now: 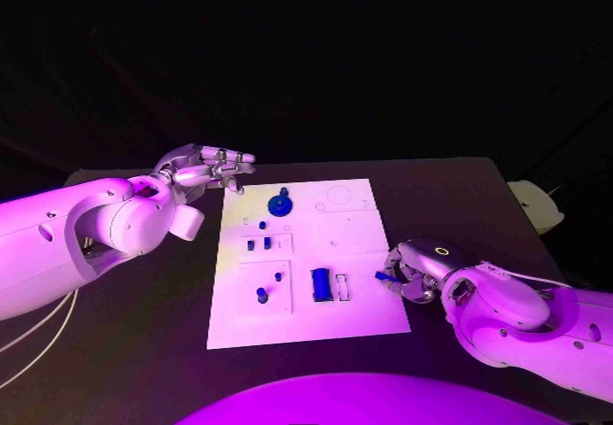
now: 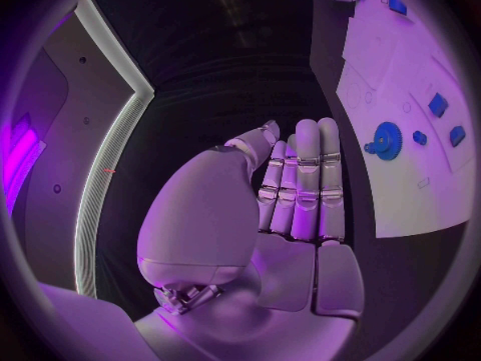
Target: Assemble the parts on the task board
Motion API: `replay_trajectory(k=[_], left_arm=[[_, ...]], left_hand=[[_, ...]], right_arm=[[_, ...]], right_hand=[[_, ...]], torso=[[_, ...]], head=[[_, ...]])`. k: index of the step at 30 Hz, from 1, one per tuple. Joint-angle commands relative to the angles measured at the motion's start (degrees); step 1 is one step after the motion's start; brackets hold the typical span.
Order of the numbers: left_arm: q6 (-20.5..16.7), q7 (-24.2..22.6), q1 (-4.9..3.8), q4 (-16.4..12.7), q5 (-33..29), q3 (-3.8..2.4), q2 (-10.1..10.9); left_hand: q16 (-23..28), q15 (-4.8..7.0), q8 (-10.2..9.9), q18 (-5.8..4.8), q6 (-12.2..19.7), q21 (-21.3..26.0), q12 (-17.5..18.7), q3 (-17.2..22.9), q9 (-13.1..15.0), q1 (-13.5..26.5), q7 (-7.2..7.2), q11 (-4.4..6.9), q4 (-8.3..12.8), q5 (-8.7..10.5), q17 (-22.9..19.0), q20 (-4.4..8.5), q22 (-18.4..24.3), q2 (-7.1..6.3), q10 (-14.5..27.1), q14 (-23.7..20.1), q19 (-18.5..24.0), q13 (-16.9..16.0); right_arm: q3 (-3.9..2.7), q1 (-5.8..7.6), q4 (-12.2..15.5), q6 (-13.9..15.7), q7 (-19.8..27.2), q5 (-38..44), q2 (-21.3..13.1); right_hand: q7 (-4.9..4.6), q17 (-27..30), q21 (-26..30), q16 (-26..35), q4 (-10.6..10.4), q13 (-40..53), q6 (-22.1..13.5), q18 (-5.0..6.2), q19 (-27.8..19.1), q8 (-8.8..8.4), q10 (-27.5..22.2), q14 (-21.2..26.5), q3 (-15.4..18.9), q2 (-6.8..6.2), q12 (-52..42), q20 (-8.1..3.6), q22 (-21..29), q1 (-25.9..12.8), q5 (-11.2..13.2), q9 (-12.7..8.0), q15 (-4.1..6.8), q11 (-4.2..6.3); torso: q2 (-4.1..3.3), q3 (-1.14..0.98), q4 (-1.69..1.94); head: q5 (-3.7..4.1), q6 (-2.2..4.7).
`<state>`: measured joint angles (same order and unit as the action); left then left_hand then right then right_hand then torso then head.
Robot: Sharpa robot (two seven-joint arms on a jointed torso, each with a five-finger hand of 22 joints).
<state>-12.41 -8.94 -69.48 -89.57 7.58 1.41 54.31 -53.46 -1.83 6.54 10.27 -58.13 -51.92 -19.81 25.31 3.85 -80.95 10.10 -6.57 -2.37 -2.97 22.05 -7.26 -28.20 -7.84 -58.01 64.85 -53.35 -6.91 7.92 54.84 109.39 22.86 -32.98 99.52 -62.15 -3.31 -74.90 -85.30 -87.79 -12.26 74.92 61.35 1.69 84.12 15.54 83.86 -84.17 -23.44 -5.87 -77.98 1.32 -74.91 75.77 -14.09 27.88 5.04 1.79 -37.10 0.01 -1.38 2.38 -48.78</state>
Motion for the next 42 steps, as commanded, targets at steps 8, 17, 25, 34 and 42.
replay_trajectory(k=[8,17,25,34,42], left_arm=[[1.1,0.3,-0.01,-0.3,-0.2,-0.02,0.0],[1.2,0.3,-0.02,-0.3,-0.2,-0.02,0.0],[1.3,0.2,-0.02,-0.4,-0.1,-0.02,0.1],[1.3,0.2,-0.03,-0.7,-0.1,-0.02,0.4],[0.3,-1.1,-0.03,-1.0,-0.1,-0.03,0.6]], left_hand=[[0.3,-0.29,0.0,0.33,0.4,0.4,-0.4,0.2,0.0,0.0,0.16,0.02,0.1,-0.05,-0.1,-0.19,0.1,0.03,0.5,-0.2,-0.4,-0.1],[0.3,-0.29,0.0,0.33,0.4,0.4,-0.4,0.2,0.0,0.0,0.16,0.02,0.1,-0.05,-0.1,-0.19,0.1,0.03,0.5,-0.2,-0.4,-0.1],[0.3,-0.29,0.1,0.33,0.3,0.4,-0.5,0.2,0.1,-0.2,0.15,0.0,0.1,-0.05,-0.1,-0.18,0.1,0.07,0.6,-0.3,-0.4,-0.1],[0.3,-0.29,0.1,0.32,0.3,0.4,-0.5,0.2,0.1,-0.2,0.14,0.0,0.2,-0.05,-0.1,-0.18,0.1,0.09,0.6,-0.3,-0.4,-0.1],[0.3,-0.28,0.2,0.33,0.2,0.4,-0.5,0.2,0.1,-0.3,0.12,0.02,0.2,-0.05,-0.1,-0.17,0.1,0.14,0.6,-0.3,-0.4,-0.1]], right_arm=[[0.11,0.08,2.5,5.5,-0.9,-0.2,0.1],[0.06,0.19,3.8,7.5,-0.8,-2.6,2.5],[0.04,0.2,3.0,6.8,-0.8,-4.7,5.3],[0.04,0.2,1.4,4.9,-0.8,-6.2,7.2],[0.04,0.2,0.3,3.0,-0.7,-8.1,8.0]], right_hand=[[0.66,-11.1,-0.8,-0.2,6.1,6.6,0.9,-0.88,4.6,1.91,0.7,-5.0,-7.2,-0.76,-1.0,0.1,-14.0,-2.8,1.0,2.4,-0.07,-0.26],[0.76,-11.1,-0.8,-0.2,6.2,6.6,0.9,-0.87,4.5,2.07,0.6,-5.0,-7.2,-1.3,-0.9,0.05,-14.0,-3.9,1.2,2.7,-0.01,-0.19],[0.8,-11.1,-0.6,-0.2,6.2,6.4,0.8,-0.82,4.5,2.11,0.5,-5.0,-7.2,-1.61,-0.6,0.03,-13.9,-4.4,1.3,2.8,0.01,-0.16],[0.81,-11.0,-0.4,-0.1,6.0,6.3,0.7,-0.79,4.4,2.15,0.4,-5.0,-7.0,-1.78,-0.5,0.01,-13.9,-5.3,1.7,2.9,0.02,-0.16],[0.94,-11.1,-0.4,-0.2,5.4,6.8,1.0,-0.8,4.4,2.36,0.7,-5.0,-6.0,-2.13,-1.1,-0.03,-13.9,-7.3,0.3,3.2,0.08,-0.08]], torso=[[-0.03,0.05,-0.01],[-0.05,0.01,0.07],[-0.14,0.1,0.07],[-0.06,0.07,0.04],[-0.03,0.04,-0.01]], head=[[-0.36,0.03],[-0.26,-0.1],[-0.37,-0.23],[-0.4,-0.44],[-0.57,-0.62]])
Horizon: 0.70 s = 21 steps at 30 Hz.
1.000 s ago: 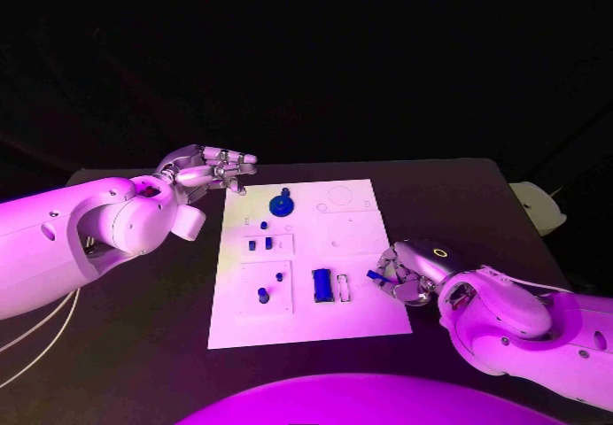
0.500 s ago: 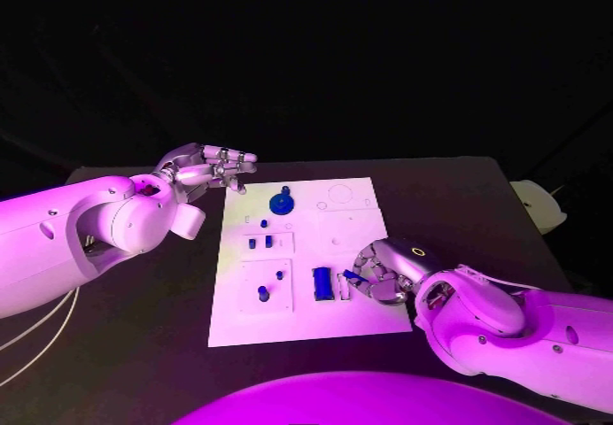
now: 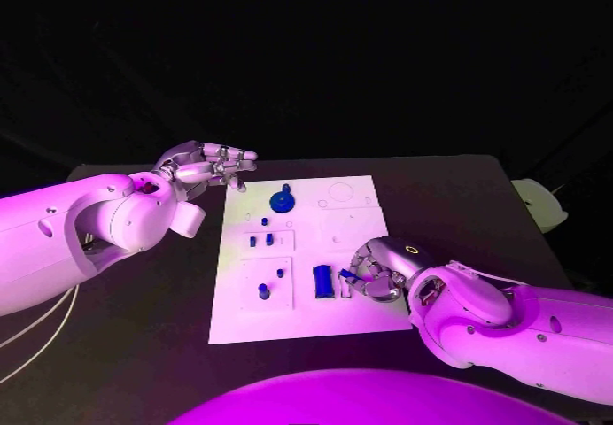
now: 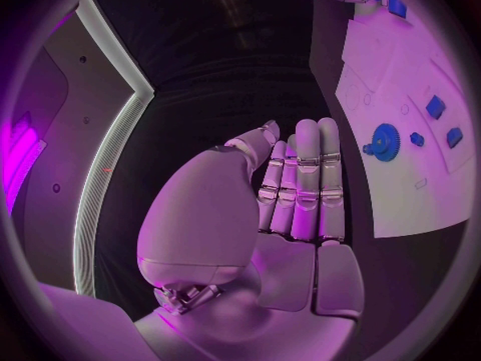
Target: Assemble the parts on the task board
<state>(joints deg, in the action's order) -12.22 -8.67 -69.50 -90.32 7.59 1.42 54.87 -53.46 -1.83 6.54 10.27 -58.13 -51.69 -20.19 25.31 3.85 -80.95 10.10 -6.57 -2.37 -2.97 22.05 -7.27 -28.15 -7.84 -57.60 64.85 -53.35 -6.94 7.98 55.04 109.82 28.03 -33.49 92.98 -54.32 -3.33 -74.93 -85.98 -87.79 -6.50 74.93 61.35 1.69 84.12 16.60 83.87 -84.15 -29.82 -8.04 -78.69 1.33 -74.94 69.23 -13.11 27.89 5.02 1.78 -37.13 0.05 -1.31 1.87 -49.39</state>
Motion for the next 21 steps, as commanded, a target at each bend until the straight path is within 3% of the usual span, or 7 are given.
replay_trajectory(k=[1,10,21], left_arm=[[0.1,-1.4,-0.02,-0.2,-0.1,-0.04,0.0],[-0.1,-1.5,-0.03,-0.3,-0.1,-0.04,0.1],[0.2,-1.3,-0.03,-0.3,-0.1,-0.04,0.1]], left_hand=[[0.3,-0.28,0.2,0.32,0.2,0.2,-0.2,0.2,0.1,-0.3,0.12,0.02,0.2,-0.05,-0.1,-0.16,0.1,0.14,0.2,-0.3,-0.4,-0.1],[0.3,-0.26,0.2,0.33,0.3,0.2,-0.2,0.2,0.1,-0.4,0.12,0.03,0.3,-0.04,-0.1,-0.15,0.1,0.15,0.2,-0.3,-0.4,-0.1],[0.3,-0.27,0.2,0.32,0.3,0.2,-0.2,0.2,0.1,-0.4,0.13,0.02,0.3,-0.04,-0.1,-0.15,0.1,0.13,0.3,-0.3,-0.4,-0.1]], right_arm=[[-0.02,0.0,-0.2,-2.4,-0.2,-1.6,0.2],[-0.02,0.0,-0.3,-4.8,-0.1,-2.0,0.6],[-0.02,0.0,-0.9,-6.4,-0.3,-1.9,1.1]], right_hand=[[1.0,-11.1,0.2,-0.2,-0.4,6.9,1.2,-0.79,4.4,1.39,0.8,-5.0,0.6,0.0,-0.6,-0.05,-13.9,-1.1,-0.9,3.3,0.12,-0.04],[1.5,-11.3,0.1,-0.3,-1.5,7.7,2.2,-0.82,4.5,2.32,1.3,-5.1,3.3,-0.47,-1.5,-0.31,-13.9,-4.0,-3.3,3.9,0.44,0.36],[1.55,-11.2,0.3,-0.3,-2.1,7.9,2.3,-0.79,4.4,2.54,1.4,-5.1,4.9,-0.2,-1.6,-0.41,-13.9,-5.2,-3.5,4.0,0.51,0.42]], torso=[[0.01,0.0,-0.09],[0.06,-0.03,-0.08],[0.04,0.0,-0.03]], head=[[-0.06,-0.06],[-0.21,-0.1],[-0.14,0.05]])
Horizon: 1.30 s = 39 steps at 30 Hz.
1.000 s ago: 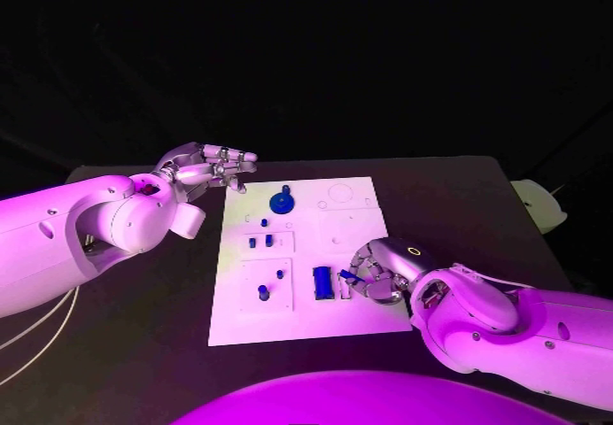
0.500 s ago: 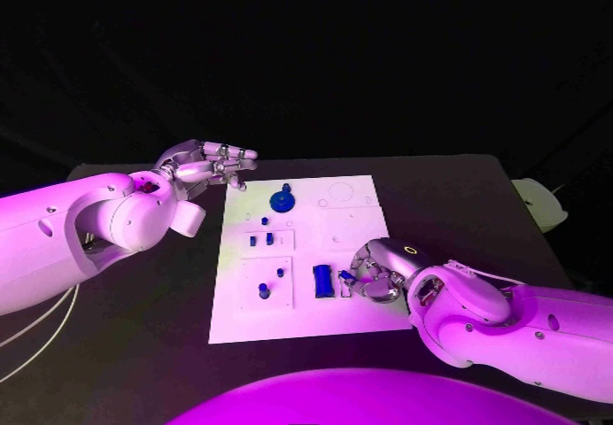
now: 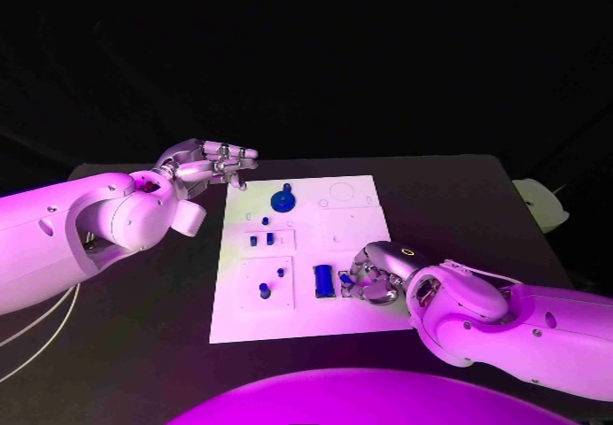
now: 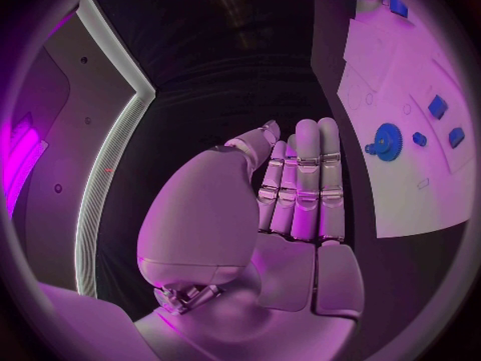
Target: Assemble the parts on the task board
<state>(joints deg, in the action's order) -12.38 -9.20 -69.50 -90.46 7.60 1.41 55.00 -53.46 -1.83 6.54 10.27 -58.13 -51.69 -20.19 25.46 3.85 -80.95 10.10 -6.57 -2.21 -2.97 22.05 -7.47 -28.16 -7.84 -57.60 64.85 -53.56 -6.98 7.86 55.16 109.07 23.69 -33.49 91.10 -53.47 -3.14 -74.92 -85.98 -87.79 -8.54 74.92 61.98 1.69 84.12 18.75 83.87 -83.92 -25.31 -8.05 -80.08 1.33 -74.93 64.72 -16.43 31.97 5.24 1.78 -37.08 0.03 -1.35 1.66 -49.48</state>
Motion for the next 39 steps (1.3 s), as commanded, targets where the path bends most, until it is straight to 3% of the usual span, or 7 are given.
replay_trajectory(k=[1,13,18,39], left_arm=[[0.3,-0.7,-0.03,-0.1,-0.1,-0.03,0.0],[1.0,-0.2,-0.04,-0.1,-0.1,-0.03,0.0],[1.1,-0.2,-0.04,-0.1,-0.1,-0.03,0.0],[1.2,0.0,-0.03,0.0,-0.1,-0.02,0.0]], left_hand=[[0.3,-0.27,0.2,0.32,0.3,0.2,-0.2,0.1,0.1,-0.4,0.13,0.02,0.1,-0.04,-0.1,0.06,0.1,0.13,0.3,-0.3,-0.2,0.0],[0.3,-0.28,0.2,0.31,0.3,0.2,-0.3,0.0,0.1,-0.3,0.16,-0.01,0.1,-0.04,-0.1,0.05,0.1,0.11,0.3,-0.3,-0.2,0.0],[0.3,-0.28,0.2,0.31,0.3,0.2,-0.3,0.0,0.1,-0.3,0.16,-0.01,0.1,-0.04,-0.1,0.05,0.1,0.11,0.3,-0.3,-0.2,0.0],[0.3,-0.28,0.2,0.31,0.3,0.2,-0.3,0.0,0.1,-0.3,0.16,-0.01,0.1,-0.04,-0.1,0.05,0.1,0.11,0.3,-0.3,-0.2,0.0]], right_arm=[[0.1,-0.12,-0.1,-2.1,-0.3,0.0,0.3],[0.09,-0.12,-0.2,-1.5,-0.4,0.9,0.7],[0.08,-0.12,-0.2,-1.1,-0.4,1.2,0.8],[-0.03,-0.12,0.9,0.0,-0.5,2.5,-0.3]], right_hand=[[1.36,-11.2,0.3,-0.2,-0.2,7.9,1.7,-0.79,4.4,0.4,1.4,-5.3,0.5,-0.18,-0.2,-0.42,-13.9,-0.8,-0.2,0.0,0.29,0.42],[1.41,-11.3,0.2,-0.3,-2.9,8.3,2.1,-0.8,4.4,0.75,1.6,-5.3,4.7,0.96,-0.6,-0.46,-13.9,-3.7,0.4,0.2,0.32,0.44],[1.47,-11.5,0.1,-0.4,-4.5,8.5,2.3,-0.83,4.5,0.88,1.8,-5.3,7.2,1.34,-0.8,-0.5,-13.9,-5.0,-1.4,0.2,0.36,0.5],[1.51,-11.5,0.1,-0.4,-5.7,8.7,2.3,-0.83,4.5,0.91,1.9,-5.3,9.5,1.8,-1.0,-0.54,-13.9,-5.2,-1.9,0.3,0.39,0.51]], torso=[[-0.01,0.03,0.0],[-0.02,-0.04,-0.04],[-0.03,-0.05,-0.06],[0.02,-0.07,-0.04]], head=[[0.09,0.18],[0.12,0.32],[0.17,0.35],[0.33,0.42]])
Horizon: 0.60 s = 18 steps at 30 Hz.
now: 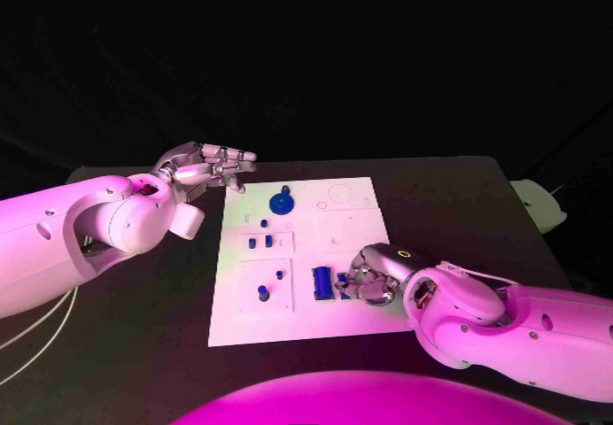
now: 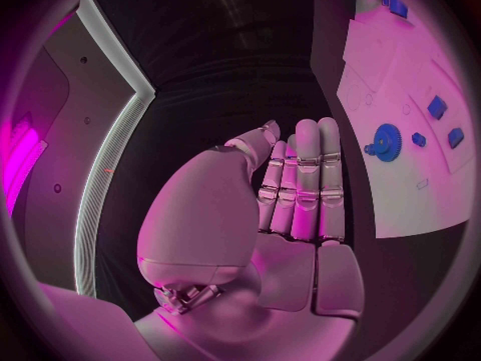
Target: Assemble the parts on the task board
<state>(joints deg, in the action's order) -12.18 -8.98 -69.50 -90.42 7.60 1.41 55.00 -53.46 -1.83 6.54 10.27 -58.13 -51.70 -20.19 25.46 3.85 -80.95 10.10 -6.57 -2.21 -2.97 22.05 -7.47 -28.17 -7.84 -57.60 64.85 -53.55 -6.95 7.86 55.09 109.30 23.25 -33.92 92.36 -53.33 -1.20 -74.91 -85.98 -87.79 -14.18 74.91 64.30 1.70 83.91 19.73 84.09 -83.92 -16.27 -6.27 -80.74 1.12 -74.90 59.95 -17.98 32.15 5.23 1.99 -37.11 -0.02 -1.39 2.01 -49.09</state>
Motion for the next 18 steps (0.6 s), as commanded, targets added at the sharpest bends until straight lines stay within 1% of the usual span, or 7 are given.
replay_trajectory(k=[1,6,10,12,13,15,18], left_arm=[[1.0,-0.2,-0.03,-0.1,-0.1,-0.03,0.0],[1.1,-0.2,-0.02,-0.1,-0.1,-0.02,0.1],[1.1,-0.2,-0.02,0.0,-0.1,-0.02,0.1],[1.1,-0.3,-0.01,0.0,-0.1,-0.02,0.1],[1.1,-0.3,-0.01,0.0,-0.1,-0.02,0.1],[1.1,-0.3,-0.01,0.0,-0.1,-0.02,0.1],[1.2,-0.3,0.0,0.0,-0.1,-0.02,0.0]], left_hand=[[0.3,-0.28,0.2,0.31,0.3,0.2,-0.3,0.0,0.1,-0.3,0.16,0.0,0.1,-0.03,-0.1,0.05,0.1,0.11,0.3,-0.3,-0.2,-0.1],[0.3,-0.28,0.2,0.31,0.3,0.2,-0.3,0.0,0.1,-0.3,0.16,0.0,0.1,-0.03,-0.1,0.05,0.1,0.11,0.3,-0.3,-0.2,-0.1],[0.3,-0.3,0.2,0.3,0.3,0.2,-0.3,0.0,0.1,-0.3,0.17,-0.02,0.1,-0.04,-0.1,0.05,0.1,0.16,0.4,-0.3,-0.2,-0.1],[0.3,-0.3,0.2,0.3,0.3,0.2,-0.3,0.0,0.1,-0.3,0.17,-0.02,0.1,-0.04,-0.1,0.05,0.1,0.16,0.4,-0.3,-0.2,-0.1],[0.3,-0.3,0.2,0.3,0.3,0.2,-0.3,0.0,0.1,-0.3,0.17,-0.02,0.1,-0.04,-0.1,0.05,0.1,0.16,0.4,-0.3,-0.2,-0.1],[0.3,-0.3,0.2,0.3,0.3,0.2,-0.3,0.0,0.1,-0.3,0.17,-0.02,0.1,-0.04,-0.1,0.05,0.1,0.16,0.4,-0.3,-0.2,-0.1],[0.3,-0.3,0.2,0.3,0.3,0.2,-0.3,0.0,0.1,-0.3,0.17,-0.02,0.1,-0.04,-0.1,0.05,0.1,0.16,0.4,-0.3,-0.2,-0.1]], right_arm=[[-0.04,-0.05,1.0,0.4,0.0,1.3,-0.7],[-0.05,-0.06,2.8,0.8,0.1,1.3,-2.1],[-0.05,-0.07,4.1,0.9,0.2,1.0,-3.1],[-0.05,-0.07,4.6,0.8,0.3,0.7,-3.6],[-0.05,-0.08,4.8,0.6,0.3,0.6,-3.8],[-0.05,-0.08,5.2,0.3,0.4,0.5,-4.2],[-0.04,-0.11,5.6,-0.3,0.4,0.3,-4.7]], right_hand=[[-0.37,-11.6,0.0,-0.4,0.0,8.9,0.0,-0.85,4.7,-0.01,1.8,-5.4,0.6,0.05,-0.5,-0.35,-14.0,-0.1,-0.4,0.1,0.41,0.34],[-0.3,-11.7,-0.2,-0.5,0.3,8.9,0.1,-0.89,4.8,0.08,1.9,-5.4,1.2,-0.03,-0.6,-0.38,-14.0,0.5,-0.5,0.2,0.47,0.41],[-0.26,-11.7,-0.3,-0.5,0.4,9.0,0.1,-0.91,4.8,0.12,1.9,-5.4,1.4,-0.05,-0.7,-0.4,-14.1,0.9,-0.6,0.2,0.49,0.44],[-0.24,-11.7,-0.3,-0.5,0.5,9.0,0.1,-0.9,4.8,0.13,1.9,-5.4,1.6,-0.08,-0.7,-0.42,-14.1,1.2,-0.6,0.2,0.51,0.46],[-0.23,-11.7,-0.3,-0.5,0.6,9.0,0.1,-0.91,4.8,0.14,1.9,-5.4,1.7,-0.15,-0.7,-0.43,-14.1,1.4,-0.7,0.2,0.52,0.47],[-0.23,-11.6,-0.2,-0.4,0.7,8.9,0.0,-0.9,4.8,0.14,1.8,-5.4,2.0,-0.26,-0.6,-0.44,-14.0,1.6,-0.7,0.2,0.53,0.48],[-0.24,-11.6,-0.2,-0.4,0.8,8.9,0.0,-0.89,4.8,0.14,1.8,-5.4,2.1,-0.35,-0.6,-0.44,-14.0,1.7,-0.7,0.2,0.53,0.47]], torso=[[0.05,-0.03,0.0],[0.04,-0.02,-0.09],[0.1,-0.01,-0.08],[0.09,0.06,-0.06],[0.11,0.06,-0.08],[0.03,0.01,-0.04],[0.03,-0.03,-0.03]], head=[[0.02,0.04],[-0.07,0.02],[-0.06,0.03],[0.01,0.09],[-0.04,0.09],[-0.19,0.01],[-0.15,0.02]])
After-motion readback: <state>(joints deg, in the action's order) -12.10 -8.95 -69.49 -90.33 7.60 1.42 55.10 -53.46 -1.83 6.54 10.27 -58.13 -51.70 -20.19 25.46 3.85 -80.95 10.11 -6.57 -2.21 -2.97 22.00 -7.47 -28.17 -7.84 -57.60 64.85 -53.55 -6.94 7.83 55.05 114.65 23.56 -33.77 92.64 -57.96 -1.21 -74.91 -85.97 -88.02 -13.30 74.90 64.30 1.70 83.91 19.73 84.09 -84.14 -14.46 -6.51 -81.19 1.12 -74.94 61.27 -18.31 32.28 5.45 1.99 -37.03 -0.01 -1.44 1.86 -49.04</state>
